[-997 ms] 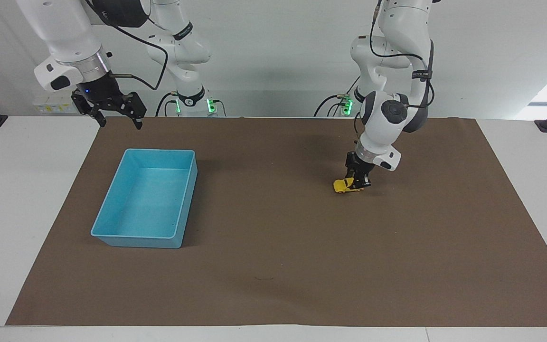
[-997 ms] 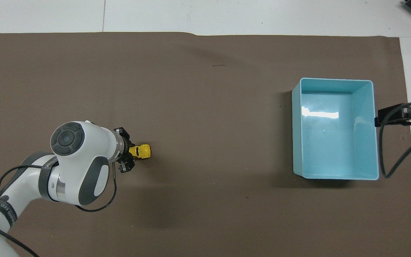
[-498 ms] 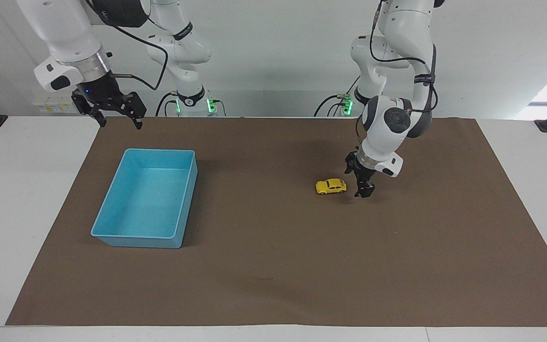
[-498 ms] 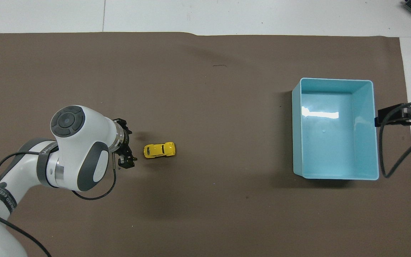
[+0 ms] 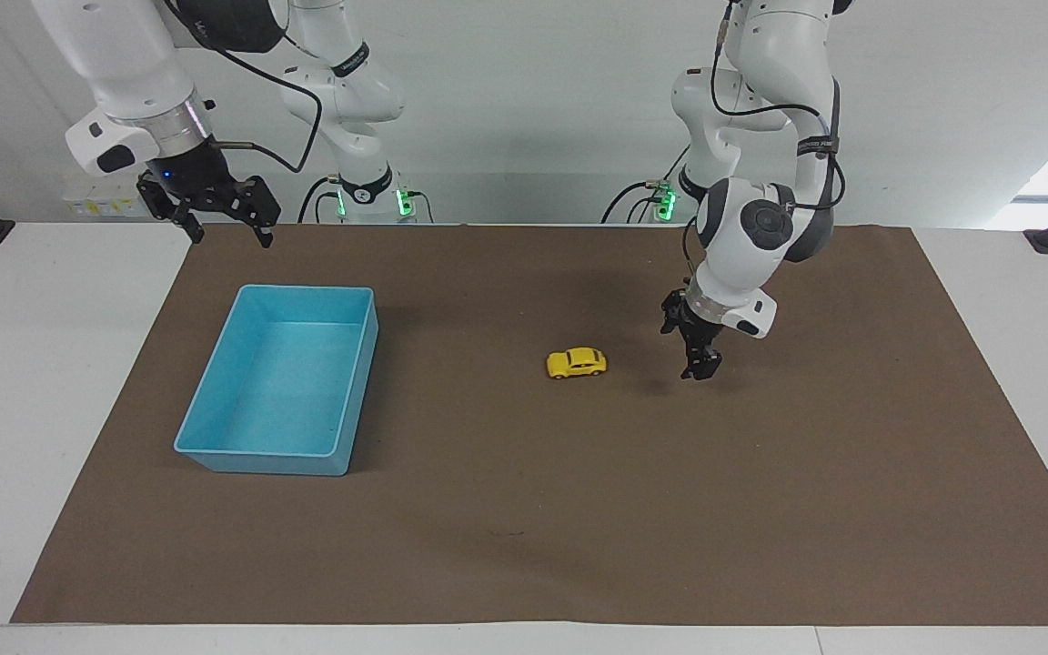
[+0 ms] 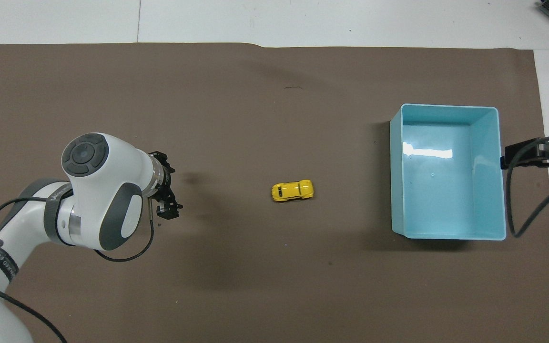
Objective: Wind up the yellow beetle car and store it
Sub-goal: 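Lift the left gripper off the car, letting it roll toward the box, then retract the left gripper while the right gripper reaches over the box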
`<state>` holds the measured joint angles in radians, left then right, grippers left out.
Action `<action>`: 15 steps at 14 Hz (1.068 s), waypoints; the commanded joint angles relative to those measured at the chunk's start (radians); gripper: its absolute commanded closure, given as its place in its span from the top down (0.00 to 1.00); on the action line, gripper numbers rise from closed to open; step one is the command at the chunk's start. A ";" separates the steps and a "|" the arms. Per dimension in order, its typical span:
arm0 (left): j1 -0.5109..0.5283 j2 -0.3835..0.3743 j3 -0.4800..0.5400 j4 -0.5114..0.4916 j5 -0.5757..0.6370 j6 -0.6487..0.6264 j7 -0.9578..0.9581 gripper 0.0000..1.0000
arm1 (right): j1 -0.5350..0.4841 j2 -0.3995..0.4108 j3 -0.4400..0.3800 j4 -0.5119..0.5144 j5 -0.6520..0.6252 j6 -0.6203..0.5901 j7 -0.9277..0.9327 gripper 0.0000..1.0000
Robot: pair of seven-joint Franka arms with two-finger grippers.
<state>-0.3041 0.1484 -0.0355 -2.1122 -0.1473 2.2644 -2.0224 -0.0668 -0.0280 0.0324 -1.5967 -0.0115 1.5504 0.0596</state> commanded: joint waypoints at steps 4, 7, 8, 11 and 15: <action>0.020 0.019 -0.007 0.092 0.009 -0.040 0.008 1.00 | -0.010 -0.013 0.011 -0.008 0.010 -0.007 0.000 1.00; 0.048 0.013 -0.007 0.158 0.009 -0.072 0.040 1.00 | -0.010 -0.013 0.011 -0.008 0.010 -0.007 0.000 1.00; 0.048 0.011 -0.007 0.184 0.009 -0.089 0.068 1.00 | -0.010 -0.013 0.011 -0.006 0.010 -0.007 0.000 1.00; 0.072 -0.003 -0.007 0.244 0.009 -0.114 0.105 1.00 | -0.010 -0.013 0.011 -0.006 0.010 -0.007 0.000 1.00; 0.111 -0.030 -0.007 0.303 0.009 -0.161 0.239 1.00 | -0.010 -0.013 0.011 -0.008 0.010 -0.007 0.002 1.00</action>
<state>-0.2231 0.1332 -0.0317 -1.8424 -0.1443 2.1612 -1.8668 -0.0668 -0.0280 0.0324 -1.5967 -0.0115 1.5504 0.0597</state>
